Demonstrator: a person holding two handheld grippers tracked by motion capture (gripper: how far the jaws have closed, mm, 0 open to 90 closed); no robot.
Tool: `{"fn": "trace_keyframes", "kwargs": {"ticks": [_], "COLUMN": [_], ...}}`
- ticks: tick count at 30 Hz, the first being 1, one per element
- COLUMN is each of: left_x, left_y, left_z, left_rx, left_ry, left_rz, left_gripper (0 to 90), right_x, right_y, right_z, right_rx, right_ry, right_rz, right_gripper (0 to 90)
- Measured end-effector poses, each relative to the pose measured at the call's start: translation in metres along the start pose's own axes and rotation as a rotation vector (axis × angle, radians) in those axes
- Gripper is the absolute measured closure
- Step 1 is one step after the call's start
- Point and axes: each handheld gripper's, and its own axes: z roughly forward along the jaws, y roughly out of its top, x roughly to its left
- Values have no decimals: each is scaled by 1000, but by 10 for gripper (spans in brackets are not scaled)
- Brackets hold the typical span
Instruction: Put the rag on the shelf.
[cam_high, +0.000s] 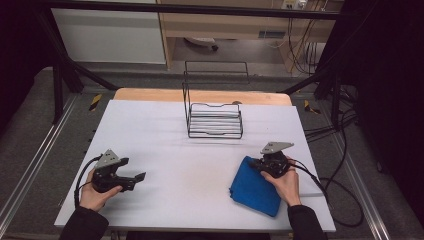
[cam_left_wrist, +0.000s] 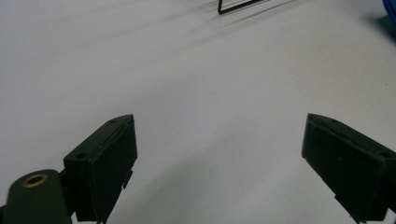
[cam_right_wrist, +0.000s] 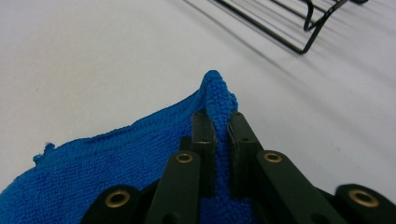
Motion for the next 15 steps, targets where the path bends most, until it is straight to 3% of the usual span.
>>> {"fn": "trace_keyframes", "kwargs": {"ticks": [9, 11, 12, 14, 15], "left_x": [0, 0, 0, 0, -1], "left_y": [0, 0, 0, 0, 0], "left_z": [-1, 0, 0, 0, 0], "left_rx": [5, 5, 6, 6, 7], "left_ry": [7, 7, 8, 8, 9], "left_rz": [7, 8, 8, 6, 6], "left_gripper": [107, 107, 107, 107, 107], "right_x": [-14, -16, -16, -11, -11], "right_y": [17, 16, 16, 17, 17], "right_z": [29, 35, 35, 27, 27], "right_rx": [22, 27, 27, -24, -24], "right_ry": [-40, -84, -84, -113, -113], "right_rz": [-13, -5, -5, 19, 19], "right_gripper": [820, 708, 708, 550, 550]}}
